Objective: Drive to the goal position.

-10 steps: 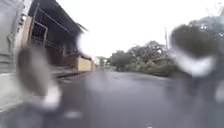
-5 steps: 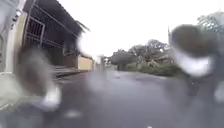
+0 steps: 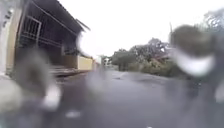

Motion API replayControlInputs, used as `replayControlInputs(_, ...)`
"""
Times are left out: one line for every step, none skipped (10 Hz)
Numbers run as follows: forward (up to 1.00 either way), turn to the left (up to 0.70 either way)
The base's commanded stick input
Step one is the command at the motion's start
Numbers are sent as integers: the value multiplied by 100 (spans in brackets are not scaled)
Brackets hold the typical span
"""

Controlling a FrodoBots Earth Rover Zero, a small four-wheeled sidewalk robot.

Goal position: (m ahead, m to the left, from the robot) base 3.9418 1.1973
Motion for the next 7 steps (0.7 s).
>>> replayControlInputs(70, 0)
replayControlInputs(70, 0)
replayControlInputs(70, 0)
replayControlInputs(70, 0)
replayControlInputs(70, 0)
replayControlInputs(70, 0)
replayControlInputs(70, 0)
